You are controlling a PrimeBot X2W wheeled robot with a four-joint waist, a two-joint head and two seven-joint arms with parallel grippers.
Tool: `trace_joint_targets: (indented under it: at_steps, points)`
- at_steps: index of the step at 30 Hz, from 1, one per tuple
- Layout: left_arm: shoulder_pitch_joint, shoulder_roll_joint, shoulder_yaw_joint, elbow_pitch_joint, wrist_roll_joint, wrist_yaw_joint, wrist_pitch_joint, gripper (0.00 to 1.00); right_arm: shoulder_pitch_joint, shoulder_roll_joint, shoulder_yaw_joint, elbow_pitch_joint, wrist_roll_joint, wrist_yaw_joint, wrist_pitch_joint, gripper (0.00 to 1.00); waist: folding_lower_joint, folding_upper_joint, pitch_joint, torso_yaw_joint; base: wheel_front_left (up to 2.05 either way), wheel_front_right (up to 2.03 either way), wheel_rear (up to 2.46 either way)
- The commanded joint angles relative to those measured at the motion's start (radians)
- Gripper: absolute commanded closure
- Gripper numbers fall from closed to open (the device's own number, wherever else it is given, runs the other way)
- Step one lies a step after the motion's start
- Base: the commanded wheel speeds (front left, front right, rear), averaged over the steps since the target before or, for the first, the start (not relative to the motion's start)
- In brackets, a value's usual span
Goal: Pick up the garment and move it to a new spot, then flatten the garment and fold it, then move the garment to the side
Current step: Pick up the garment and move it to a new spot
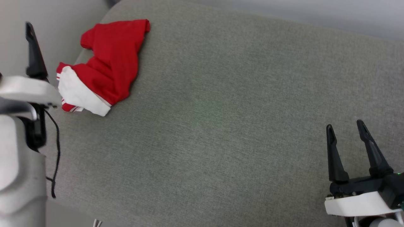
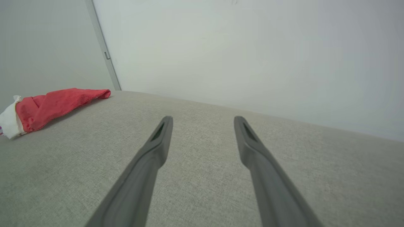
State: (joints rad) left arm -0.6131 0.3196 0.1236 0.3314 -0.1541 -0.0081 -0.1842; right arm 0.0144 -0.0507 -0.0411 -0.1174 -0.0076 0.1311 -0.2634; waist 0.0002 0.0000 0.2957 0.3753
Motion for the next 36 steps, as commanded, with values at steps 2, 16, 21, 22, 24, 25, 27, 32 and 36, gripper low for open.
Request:
trace_joint_targets:
  at_steps: [2,16,21,22,24,25,27,32,36]
  points:
    - [-0.058,0.029,-0.005,0.006,-0.003,-0.021,0.032,0.0,-0.028,0.001,-0.003,-0.011,-0.012,-0.001,-0.002,0.0,-0.0002,0.0,0.079,-0.055,0.0,0.0,0.0]
    - [-0.338,0.322,-0.131,0.062,-0.178,-0.119,0.639,0.0,-0.146,0.001,-0.029,-0.1,-0.036,-0.001,-0.002,0.0,-0.0002,0.0,0.264,-0.157,0.0,0.0,0.0]
    - [-0.333,0.425,-0.26,0.094,-0.364,-0.12,0.845,0.0,-0.165,0.001,-0.016,-0.124,-0.047,-0.001,-0.002,0.0,-0.0002,0.0,0.304,-0.173,0.0,0.0,0.0]
    - [-0.329,0.439,-0.282,0.102,-0.397,-0.12,0.878,0.0,-0.166,0.001,-0.016,-0.127,-0.048,-0.001,-0.002,0.0,-0.0002,0.0,0.31,-0.175,0.0,0.0,0.0]
    - [-0.31,0.469,-0.321,0.115,-0.467,-0.12,0.942,0.0,-0.169,0.001,-0.012,-0.134,-0.054,-0.001,-0.002,0.0,-0.0002,0.0,0.326,-0.182,0.0,0.0,0.0]
    - [-0.305,0.483,-0.336,0.122,-0.501,-0.12,0.968,0.0,-0.173,0.001,-0.011,-0.139,-0.056,-0.001,-0.002,0.0,-0.0002,0.0,0.334,-0.185,0.0,0.0,0.0]
    - [-0.296,0.496,-0.356,0.136,-0.569,-0.12,1.009,0.0,-0.178,0.001,-0.01,-0.148,-0.062,-0.001,-0.002,0.0,-0.0002,0.0,0.348,-0.188,0.0,0.0,0.0]
    - [-0.267,0.502,-0.395,0.171,-0.671,-0.12,1.068,0.0,-0.182,0.001,-0.009,-0.16,-0.082,-0.001,-0.002,0.0,-0.0002,0.0,0.381,-0.191,0.0,0.0,0.0]
    - [-0.26,0.488,-0.452,0.191,-0.686,-0.12,1.085,0.0,-0.181,0.001,-0.008,-0.164,-0.09,-0.001,-0.002,0.0,-0.0002,0.0,0.394,-0.188,0.0,0.0,0.0]
